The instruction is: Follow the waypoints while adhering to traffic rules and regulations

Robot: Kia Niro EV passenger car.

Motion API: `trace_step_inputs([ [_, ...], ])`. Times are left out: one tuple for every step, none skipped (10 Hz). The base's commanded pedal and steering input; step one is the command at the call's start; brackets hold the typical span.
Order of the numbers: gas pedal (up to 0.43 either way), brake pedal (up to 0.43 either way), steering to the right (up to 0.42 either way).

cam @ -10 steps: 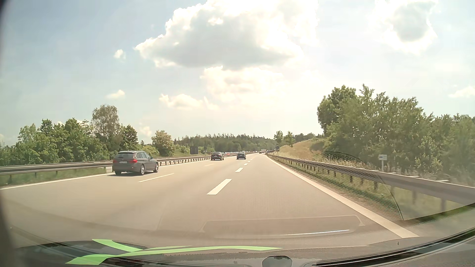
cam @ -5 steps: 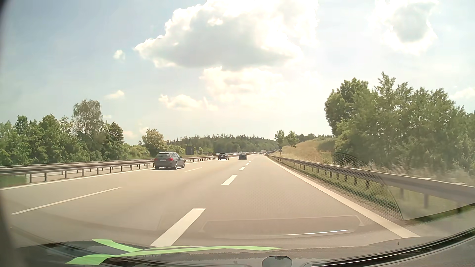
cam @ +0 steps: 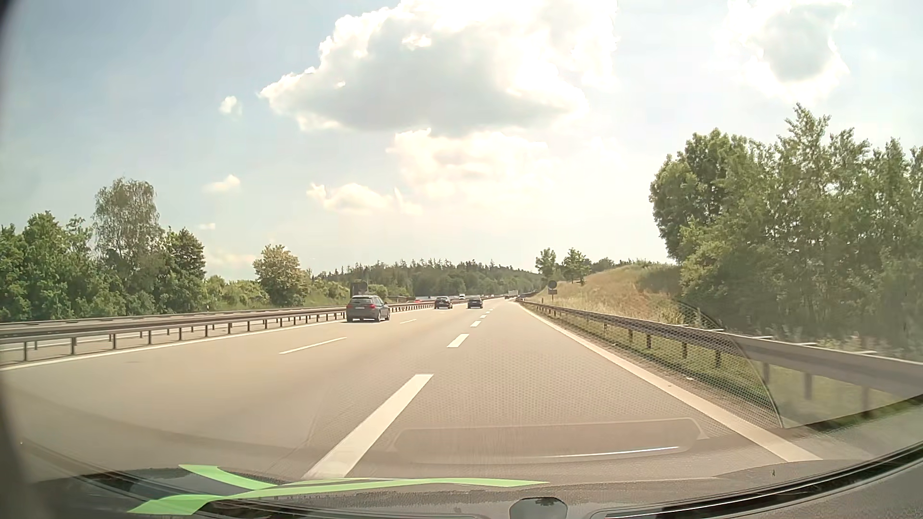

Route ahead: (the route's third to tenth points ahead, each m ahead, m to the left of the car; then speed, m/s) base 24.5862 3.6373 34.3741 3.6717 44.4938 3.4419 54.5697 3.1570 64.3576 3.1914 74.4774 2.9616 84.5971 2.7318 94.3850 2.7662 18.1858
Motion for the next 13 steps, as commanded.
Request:
trace_step_inputs([
  [0.429,0.000,-0.003],
  [0.429,0.000,-0.004],
  [0.429,0.000,-0.005],
  [0.429,0.000,-0.005],
  [0.429,0.000,-0.005],
  [0.429,0.000,-0.005],
  [0.429,0.000,-0.005],
  [0.429,0.000,-0.005],
  [0.429,0.000,-0.005],
  [0.429,0.000,-0.005],
  [0.429,0.000,-0.005],
  [0.429,0.000,-0.006],
  [0.429,0.000,-0.007],
])
